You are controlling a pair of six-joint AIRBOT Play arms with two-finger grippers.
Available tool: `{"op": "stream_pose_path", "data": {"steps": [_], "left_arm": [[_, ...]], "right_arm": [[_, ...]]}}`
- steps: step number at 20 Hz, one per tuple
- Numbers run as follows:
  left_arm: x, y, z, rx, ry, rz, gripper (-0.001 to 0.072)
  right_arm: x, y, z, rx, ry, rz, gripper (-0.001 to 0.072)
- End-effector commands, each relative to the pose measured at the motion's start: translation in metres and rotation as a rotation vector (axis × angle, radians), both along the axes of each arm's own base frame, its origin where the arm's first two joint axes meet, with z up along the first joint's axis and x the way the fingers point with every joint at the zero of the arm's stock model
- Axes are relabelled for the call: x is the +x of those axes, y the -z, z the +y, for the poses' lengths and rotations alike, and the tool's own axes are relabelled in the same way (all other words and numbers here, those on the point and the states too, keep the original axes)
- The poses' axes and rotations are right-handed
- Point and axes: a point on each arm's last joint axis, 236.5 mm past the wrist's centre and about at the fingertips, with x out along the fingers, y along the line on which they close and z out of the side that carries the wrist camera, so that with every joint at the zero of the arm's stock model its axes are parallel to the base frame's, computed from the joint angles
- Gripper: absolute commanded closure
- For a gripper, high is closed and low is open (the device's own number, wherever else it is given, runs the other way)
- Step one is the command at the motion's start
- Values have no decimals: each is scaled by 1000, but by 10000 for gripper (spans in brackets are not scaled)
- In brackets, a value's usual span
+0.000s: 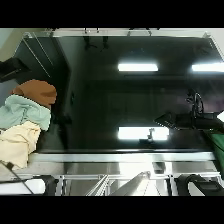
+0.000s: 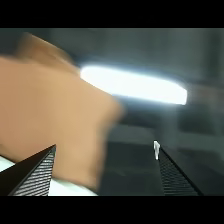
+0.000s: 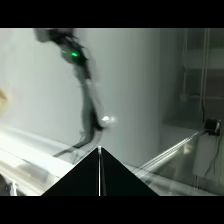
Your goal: Fold the shirts.
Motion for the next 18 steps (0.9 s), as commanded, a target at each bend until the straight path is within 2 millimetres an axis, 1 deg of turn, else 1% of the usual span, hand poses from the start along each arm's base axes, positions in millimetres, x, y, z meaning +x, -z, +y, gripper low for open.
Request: {"op": "stream_pose_path", "data": {"steps": [1, 3, 4, 5, 7, 8, 9, 10, 11, 12, 13, 14, 15, 16, 17, 18], "left_arm": [[39, 60, 72, 82, -70, 58, -13], [47, 110, 76, 49, -60, 135, -13], [49, 133, 73, 36, -40, 174, -13], [48, 157, 67, 22, -19, 215, -13], [43, 196, 50, -1, 16, 297, -13], [36, 212, 41, 6, 43, 351, 11], [31, 220, 30, 5, 70, 388, 193], [29, 220, 18, -8, 93, 406, 552], [32, 212, 1, -32, 120, 399, 699], [46, 194, -21, -75, 135, 344, 699], [63, 166, -47, -139, 155, 263, 700], [80, 125, -77, -221, 182, 157, 700], [90, 81, -109, -300, 216, 58, 700], [95, 33, -141, -364, 260, -41, 700], [91, -12, -173, -420, 313, -127, 699], [81, -49, -203, -477, 359, -186, 698]], "right_arm": [[17, -3, -7, -11, 58, -50, 699], [18, -3, -7, -12, 62, -54, 700], [18, -3, -7, -13, 62, -54, 699], [18, -3, -7, -13, 62, -54, 699], [18, -3, -7, -13, 62, -54, 699], [18, -3, -7, -13, 62, -54, 699], [18, -3, -7, -13, 61, -54, 699], [18, -3, -7, -13, 61, -54, 699], [18, -3, -7, -13, 62, -54, 699], [18, -3, -7, -13, 62, -54, 699], [18, -3, -7, -13, 62, -54, 699], [18, -3, -7, -13, 62, -54, 699], [18, -3, -7, -13, 62, -54, 699], [18, -3, -7, -13, 62, -54, 699], [20, -3, -8, -14, 69, -60, 699], [21, -3, -9, -16, 74, -64, 699]]}}
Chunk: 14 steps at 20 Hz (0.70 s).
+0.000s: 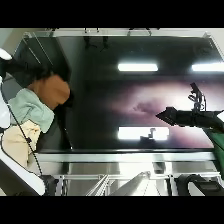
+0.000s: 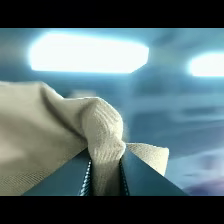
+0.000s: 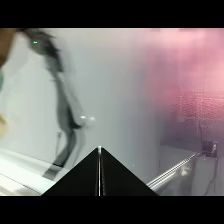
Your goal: Fold the shirts.
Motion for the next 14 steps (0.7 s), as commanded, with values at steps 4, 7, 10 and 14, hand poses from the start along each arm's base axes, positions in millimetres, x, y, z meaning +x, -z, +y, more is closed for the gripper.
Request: {"op": "stream_pose_path", "data": {"steps": [4, 7, 10, 14], "left_arm": [[-87, -210, -200, -437, 358, -256, 698], [-125, -204, -251, -340, 487, -232, 698], [-132, -156, -269, -158, 489, -130, 697], [-157, -114, -269, -20, 566, -1, -5]], "right_arm": [[2, -1, 0, 2, 6, -6, 699], [-14, 0, 7, 19, -47, 40, 699], [-26, 1, 12, 31, -88, 75, 699], [-43, 1, 18, 43, -156, 113, 341]]}}
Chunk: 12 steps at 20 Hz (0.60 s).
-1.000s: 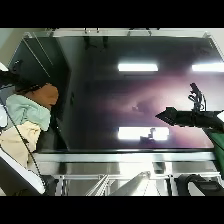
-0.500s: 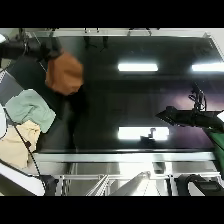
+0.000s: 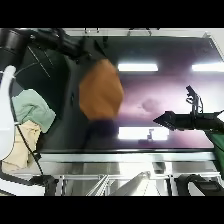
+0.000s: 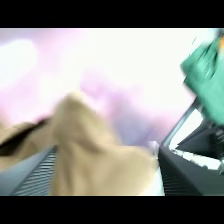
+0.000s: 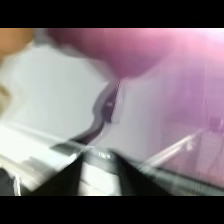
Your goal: Fold the shirts.
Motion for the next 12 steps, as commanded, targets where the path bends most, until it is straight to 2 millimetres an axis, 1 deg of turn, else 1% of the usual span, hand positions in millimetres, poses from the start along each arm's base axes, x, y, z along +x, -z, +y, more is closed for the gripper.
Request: {"op": "stream_pose_path", "data": {"steps": [1, 2, 3, 4, 6, 7, 8, 9, 11, 12], "left_arm": [[-21, 28, 9, 145, 39, 71, -5], [-23, 30, 20, 158, 31, 103, -5], [-26, 33, 36, 175, 27, 139, -4], [-29, 41, 58, 211, 5, 198, -3], [-33, 71, 102, 299, -75, 323, -3], [-38, 88, 117, 312, -99, 392, -4], [-44, 104, 124, 303, -110, 456, -4], [-52, 123, 128, 303, -115, 514, -4], [-68, 165, 126, 304, -101, 583, -4], [-75, 186, 122, 308, -88, 595, -4]], "right_arm": [[-16, 0, 6, 14, -59, 38, 210], [-16, 0, 5, 12, -59, 39, 209], [-15, 1, 5, 10, -55, 36, 209], [-12, 1, 4, 6, -49, 28, 209], [-5, 8, 2, -14, -70, -4, 209], [-3, 14, 2, -15, -68, 10, 208], [-1, 21, 1, -14, -65, 31, 208], [1, 29, 1, -17, -69, 47, 208], [2, 48, 1, -10, -71, 109, 208], [2, 56, 5, 14, -72, 145, 207]]}}
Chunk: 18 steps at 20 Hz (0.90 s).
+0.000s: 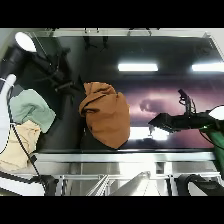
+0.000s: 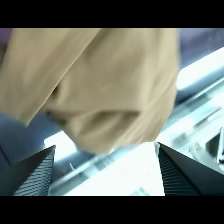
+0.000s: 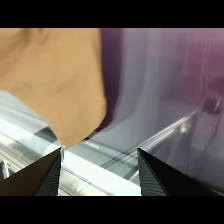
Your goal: Fold the shirts.
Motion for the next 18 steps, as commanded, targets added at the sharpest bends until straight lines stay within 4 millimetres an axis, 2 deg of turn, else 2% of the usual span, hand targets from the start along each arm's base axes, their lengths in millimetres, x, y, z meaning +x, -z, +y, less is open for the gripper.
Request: {"op": "stream_pose_path", "data": {"steps": [1, 3, 6, 8, 9, 10, 11, 12, 13, 14, 15, 17, 18], "left_arm": [[-27, 72, 5, 19, -12, 99, -4], [-26, 108, 1, 32, -35, 99, -3], [-9, 143, 1, 45, -68, 111, -4], [8, 153, 0, 43, -64, 111, -3], [16, 156, -1, 41, -62, 105, -3], [24, 157, -3, 38, -56, 97, -2], [29, 158, -6, 36, -44, 94, 26], [32, 157, -9, 32, -25, 97, 127], [33, 153, -11, 28, -8, 101, 335], [35, 147, -12, 23, 8, 100, 619], [35, 136, -17, -1, 37, 91, 684], [36, 103, -21, -48, 76, 75, 684], [37, 80, -21, -70, 89, 55, 684]], "right_arm": [[2, 29, 11, 47, -16, 93, 208], [-2, 45, 33, 99, -47, 152, 208], [-14, 72, 77, 165, -97, 236, 209], [-15, 76, 109, 262, -102, 248, 211], [-13, 77, 122, 303, -89, 250, 259], [-10, 80, 129, 332, -77, 251, 296], [-6, 82, 134, 354, -64, 250, 296], [-2, 82, 137, 373, -60, 241, 376], [0, 80, 138, 386, -83, 215, 672], [3, 74, 139, 400, -105, 189, 700], [7, 62, 139, 433, -138, 150, 701], [19, 31, 132, 511, -165, 98, 701], [26, 13, 124, 544, -175, 62, 701]]}}
